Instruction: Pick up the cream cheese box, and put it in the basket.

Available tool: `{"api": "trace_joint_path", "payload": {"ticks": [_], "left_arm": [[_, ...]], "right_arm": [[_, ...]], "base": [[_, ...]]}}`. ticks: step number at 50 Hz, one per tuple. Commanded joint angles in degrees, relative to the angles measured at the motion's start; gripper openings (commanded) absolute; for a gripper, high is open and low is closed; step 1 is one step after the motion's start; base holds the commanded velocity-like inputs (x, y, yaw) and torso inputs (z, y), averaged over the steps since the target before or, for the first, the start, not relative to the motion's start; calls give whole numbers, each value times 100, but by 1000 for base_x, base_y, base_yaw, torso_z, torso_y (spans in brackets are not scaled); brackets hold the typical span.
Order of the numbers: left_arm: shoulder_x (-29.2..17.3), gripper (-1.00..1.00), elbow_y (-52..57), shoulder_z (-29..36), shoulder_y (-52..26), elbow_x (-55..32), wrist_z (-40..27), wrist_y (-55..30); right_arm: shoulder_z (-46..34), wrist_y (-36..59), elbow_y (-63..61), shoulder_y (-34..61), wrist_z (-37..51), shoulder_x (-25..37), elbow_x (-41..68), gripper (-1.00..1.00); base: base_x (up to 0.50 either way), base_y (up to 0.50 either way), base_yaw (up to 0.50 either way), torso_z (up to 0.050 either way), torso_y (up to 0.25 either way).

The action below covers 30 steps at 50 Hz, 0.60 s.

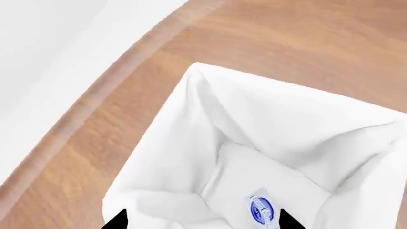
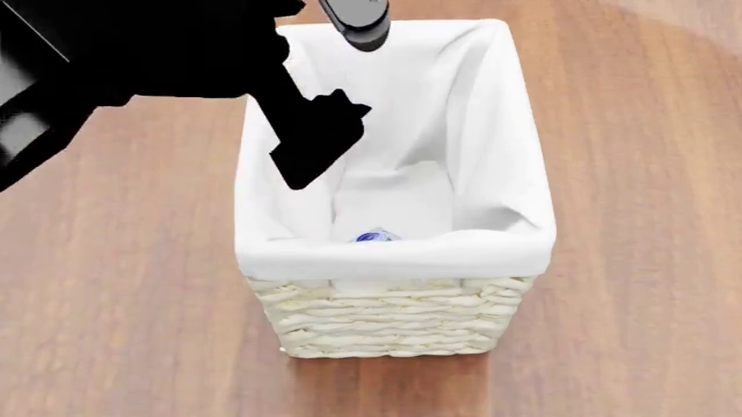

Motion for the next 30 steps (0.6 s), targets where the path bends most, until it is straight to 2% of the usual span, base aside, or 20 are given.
{"api": "trace_joint_path", "payload": {"ticks": [1,5,8,14,15,16,18,19,20,21,23,24,26,27,29,30], "left_arm": [[-793,100,1685,-813,-117,-591,-284,-950],[-1194,100,2294,-1473,-70,-775,-558,-1308],[-1573,100,3144,-1876,85,-1061,-648,-1618],[-2148,100,4819,-2957,1009,-1492,-1206,-1935],[-2122,100,5400,-3521,1522,-1292,-1778,-1748],[-2165,100,5637,-3802,1707,-1553,-1662,-1801],[-2137,100,6035,-4292,2131,-1487,-2090,-1888],[-2186,100,6555,-4592,2617,-1449,-2344,-1827],[-2123,100,6759,-4827,2836,-1465,-2492,-1883],[-1934,100,6879,-5354,3118,-1867,-2728,-2084],[-2058,100,7521,-5318,3788,-1638,-3194,-1869],[-1800,100,7633,-5798,4047,-1877,-3387,-2073],[-1627,100,7933,-6349,4534,-2330,-4197,-2069],[-1561,100,7927,-6636,4674,-2735,-4357,-2076],[-2121,100,7959,-6446,5397,-3254,-5608,-876],[-2588,100,7959,-5948,5614,-3163,-6090,-237]], "right_arm": [[-20,-28,23,10,17,9,32,100],[-60,-57,72,7,30,-7,-5,100],[-69,-52,92,23,38,-9,-12,100],[-67,-41,91,46,60,3,-5,100],[-63,-44,94,49,65,5,1,100],[-66,-50,99,52,64,6,3,100],[-77,-44,109,58,77,3,-13,100],[-85,-31,103,58,88,2,-29,100],[-88,-27,108,62,88,2,-27,100],[-92,-13,99,62,92,5,-31,100],[-101,-3,83,65,109,10,-52,100],[-103,-6,115,77,114,1,-53,100],[-127,-27,146,72,123,-7,-79,100],[-134,-35,148,68,130,-8,-90,100],[-147,-42,170,74,122,-9,-88,100],[-152,-48,167,74,113,-5,-80,100]], "base": [[0,0,0,0,0],[0,0,0,0,0],[0,0,0,0,0],[0,0,0,0,0],[0,0,0,0,0],[0,0,0,0,0],[0,0,0,0,0],[0,0,0,0,0],[0,0,0,0,0],[0,0,0,0,0],[0,0,0,0,0],[0,0,0,0,0],[0,0,0,0,0],[0,0,0,0,0],[0,0,0,0,0],[0,0,0,0,0]]}}
